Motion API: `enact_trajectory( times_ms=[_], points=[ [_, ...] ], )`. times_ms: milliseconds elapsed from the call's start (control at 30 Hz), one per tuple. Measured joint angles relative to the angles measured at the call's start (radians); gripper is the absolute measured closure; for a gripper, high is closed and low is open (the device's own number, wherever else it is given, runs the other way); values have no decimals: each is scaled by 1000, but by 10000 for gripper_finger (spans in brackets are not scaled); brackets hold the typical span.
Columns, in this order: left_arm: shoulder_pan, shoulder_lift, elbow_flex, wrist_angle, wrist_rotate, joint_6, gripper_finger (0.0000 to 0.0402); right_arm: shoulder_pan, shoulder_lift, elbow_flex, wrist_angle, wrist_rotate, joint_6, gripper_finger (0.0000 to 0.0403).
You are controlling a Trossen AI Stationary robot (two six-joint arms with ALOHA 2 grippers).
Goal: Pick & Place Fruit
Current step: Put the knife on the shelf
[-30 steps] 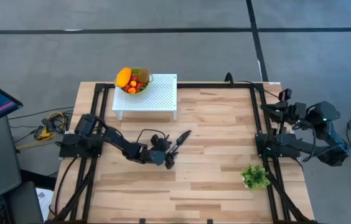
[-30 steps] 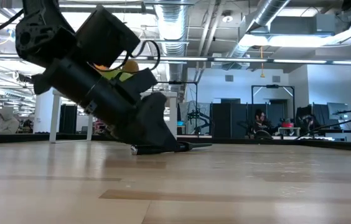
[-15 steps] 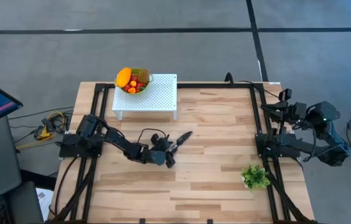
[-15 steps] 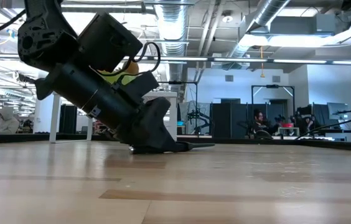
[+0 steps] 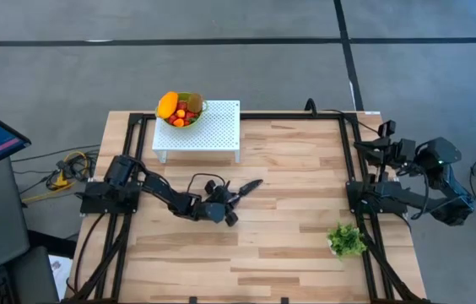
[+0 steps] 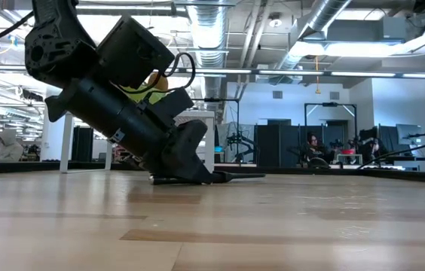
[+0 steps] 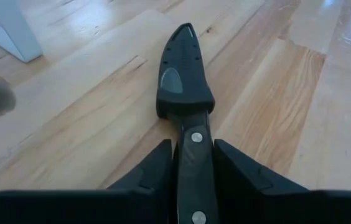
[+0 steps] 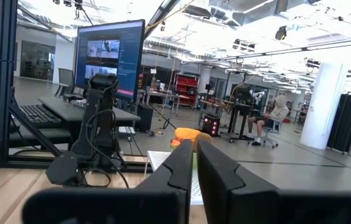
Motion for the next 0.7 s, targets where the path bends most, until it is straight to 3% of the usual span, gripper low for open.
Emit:
enact_trajectory(
  times_ms=[167,300,400,700],
  points=[
    [-4,2,-3,78,4,74,300,0,0,0,0,0,0,387],
    [-7,-47,-5,86,81,128,311,0,0,0,0,0,0,385],
    [5,-132,-4,109,94,182,311,0,0,0,0,0,0,383],
    [90,-434,-2,69,-21,424,306,0,0,0,0,0,0,387]
  ],
)
